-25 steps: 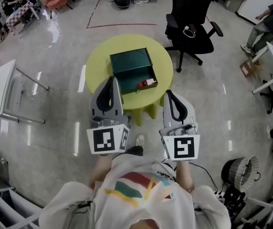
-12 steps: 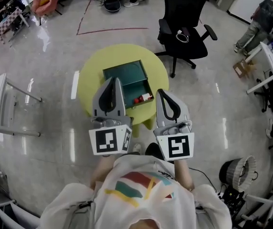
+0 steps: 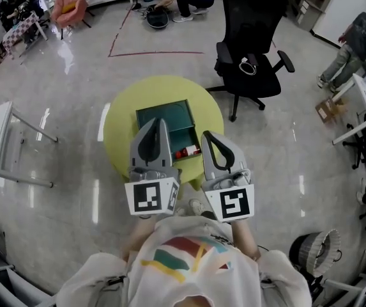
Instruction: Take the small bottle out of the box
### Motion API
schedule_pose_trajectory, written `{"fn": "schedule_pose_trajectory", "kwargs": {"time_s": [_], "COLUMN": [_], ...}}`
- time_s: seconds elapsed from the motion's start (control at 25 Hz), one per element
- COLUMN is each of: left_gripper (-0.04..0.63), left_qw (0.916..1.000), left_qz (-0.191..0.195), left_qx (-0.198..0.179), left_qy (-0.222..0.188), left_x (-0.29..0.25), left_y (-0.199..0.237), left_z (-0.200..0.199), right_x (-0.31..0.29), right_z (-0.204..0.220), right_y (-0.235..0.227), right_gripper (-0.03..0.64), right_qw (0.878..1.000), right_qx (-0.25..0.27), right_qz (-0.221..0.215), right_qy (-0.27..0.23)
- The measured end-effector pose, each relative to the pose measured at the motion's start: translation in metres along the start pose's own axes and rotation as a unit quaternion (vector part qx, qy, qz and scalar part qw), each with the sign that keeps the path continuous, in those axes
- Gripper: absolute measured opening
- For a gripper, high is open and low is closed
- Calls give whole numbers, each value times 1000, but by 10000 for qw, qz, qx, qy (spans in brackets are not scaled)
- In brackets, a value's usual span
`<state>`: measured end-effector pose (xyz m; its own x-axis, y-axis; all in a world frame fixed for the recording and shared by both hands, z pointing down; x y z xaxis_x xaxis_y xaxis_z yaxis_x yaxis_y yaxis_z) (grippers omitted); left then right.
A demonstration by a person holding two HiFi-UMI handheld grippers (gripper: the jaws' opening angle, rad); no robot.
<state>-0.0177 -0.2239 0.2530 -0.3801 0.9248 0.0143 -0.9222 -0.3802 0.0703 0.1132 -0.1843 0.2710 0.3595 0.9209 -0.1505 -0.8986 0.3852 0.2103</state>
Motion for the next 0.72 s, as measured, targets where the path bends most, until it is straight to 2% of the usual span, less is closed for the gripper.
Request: {"fn": "schedule_pose_trajectory", "kwargs": {"time_s": [0.32,0.72], "left_gripper": [15,15], "left_qw": [9999,9996], "left_qz": [-127,-220], "left_qx": [-65,-146], "left_qy": [26,81], "left_x": [-14,-17], "left_y": [-14,-15], "left_z": [0,0], "right_x": [-5,-9], "right_z": [3,4], "right_y": [-25,-34], "right_gripper": [5,5], "right_qw": [9999,9990], "right_qx": [-27,-136], "right_qz": [-112,-421], "right_qy": [-70,-44]}}
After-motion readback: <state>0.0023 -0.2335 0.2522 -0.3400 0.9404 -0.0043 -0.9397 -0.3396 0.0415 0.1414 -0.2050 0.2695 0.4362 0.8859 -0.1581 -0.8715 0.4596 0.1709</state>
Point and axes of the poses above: the fingertips, and each gripper's own axes: x backward along the fingers, y to its left, z out of its underside, the point moved 5 cm from there along x, backward along the fingers, and after that the axes turned 12 degrees about y, right-handed, at the moved point
